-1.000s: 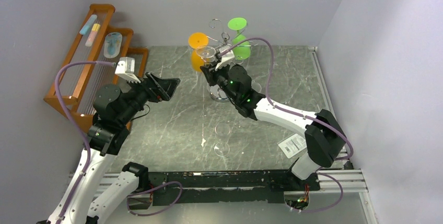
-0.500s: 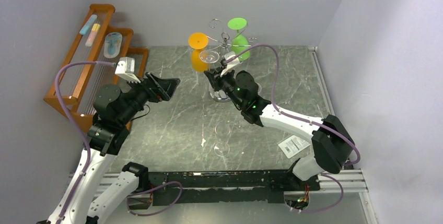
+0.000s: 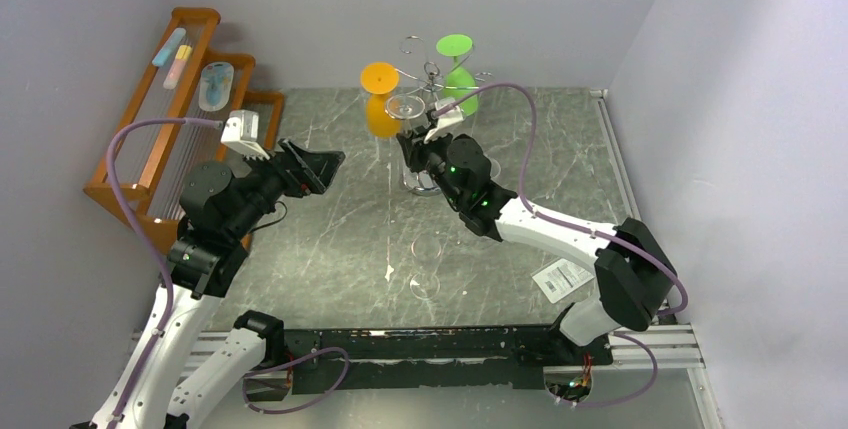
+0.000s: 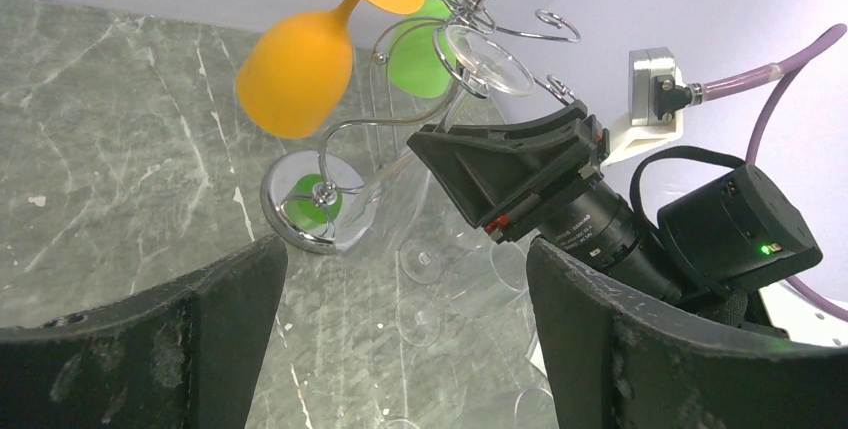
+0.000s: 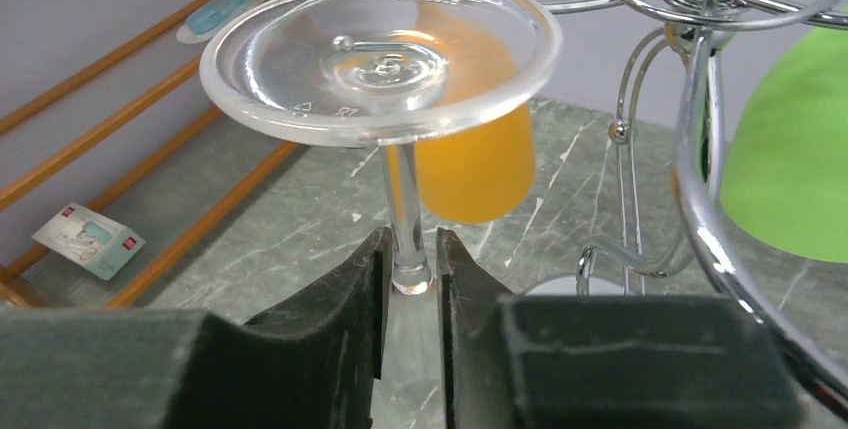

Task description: Place the wine glass upside down on the wine glass rack

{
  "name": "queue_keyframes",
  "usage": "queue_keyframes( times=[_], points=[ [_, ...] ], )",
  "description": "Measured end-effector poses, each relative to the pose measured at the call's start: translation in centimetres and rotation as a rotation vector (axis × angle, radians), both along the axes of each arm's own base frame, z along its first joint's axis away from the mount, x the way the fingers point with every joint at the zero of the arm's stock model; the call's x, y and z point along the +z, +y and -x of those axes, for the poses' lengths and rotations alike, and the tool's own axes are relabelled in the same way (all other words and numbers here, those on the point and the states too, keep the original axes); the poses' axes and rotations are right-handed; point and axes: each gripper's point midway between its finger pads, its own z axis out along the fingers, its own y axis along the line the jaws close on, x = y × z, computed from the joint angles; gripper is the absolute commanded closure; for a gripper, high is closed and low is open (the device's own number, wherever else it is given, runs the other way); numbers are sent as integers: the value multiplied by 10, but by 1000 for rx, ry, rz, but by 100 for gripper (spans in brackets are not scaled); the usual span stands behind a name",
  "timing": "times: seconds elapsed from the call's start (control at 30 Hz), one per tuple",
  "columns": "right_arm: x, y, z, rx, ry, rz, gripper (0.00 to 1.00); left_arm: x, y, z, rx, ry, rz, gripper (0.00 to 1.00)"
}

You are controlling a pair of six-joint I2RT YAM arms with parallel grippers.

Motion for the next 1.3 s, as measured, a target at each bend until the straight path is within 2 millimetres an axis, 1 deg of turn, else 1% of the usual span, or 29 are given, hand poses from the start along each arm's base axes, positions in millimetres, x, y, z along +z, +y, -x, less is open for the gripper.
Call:
queue_keyframes(
  times=[0.13, 0.27, 0.37, 0.47, 0.57, 0.73, 0.9, 1.0, 1.07, 1.1, 1.17, 1.27, 1.3],
  points=[
    [0, -2, 1, -7, 12, -14, 51, -4, 0, 0, 1, 13, -5, 6],
    [5, -7, 12, 11, 23, -20, 43, -7, 2, 0, 14, 26, -13, 6],
    [16, -17, 24, 25, 27, -36, 39, -11, 5, -1, 28, 36, -28, 6],
    [31, -27, 37, 39, 23, -60, 38, -16, 8, -2, 43, 47, -44, 6],
    [42, -38, 49, 44, 34, -74, 37, -19, 11, -3, 56, 56, -56, 6],
    [48, -60, 67, 23, 81, -77, 35, -23, 12, -2, 62, 68, -66, 5],
    [36, -90, 85, -33, 184, -26, 33, -23, 12, -1, 55, 65, -73, 3],
    [25, -105, 93, -77, 266, 16, 33, -28, 5, 0, 11, 72, -90, 4],
    [17, -117, 98, -124, 328, 28, 33, -34, -5, 1, -50, 86, -105, 14],
    [12, -122, 100, -149, 354, 25, 33, -39, -10, 1, -85, 100, -114, 16],
    [2, -136, 107, -208, 416, 8, 33, -52, -21, 0, -154, 137, -136, 16],
    [-9, -149, 116, -268, 479, -46, 33, -79, -36, -1, -232, 218, -186, 11],
    [-14, -152, 119, -280, 498, -64, 33, -91, -43, 1, -260, 252, -209, 9]
  ],
)
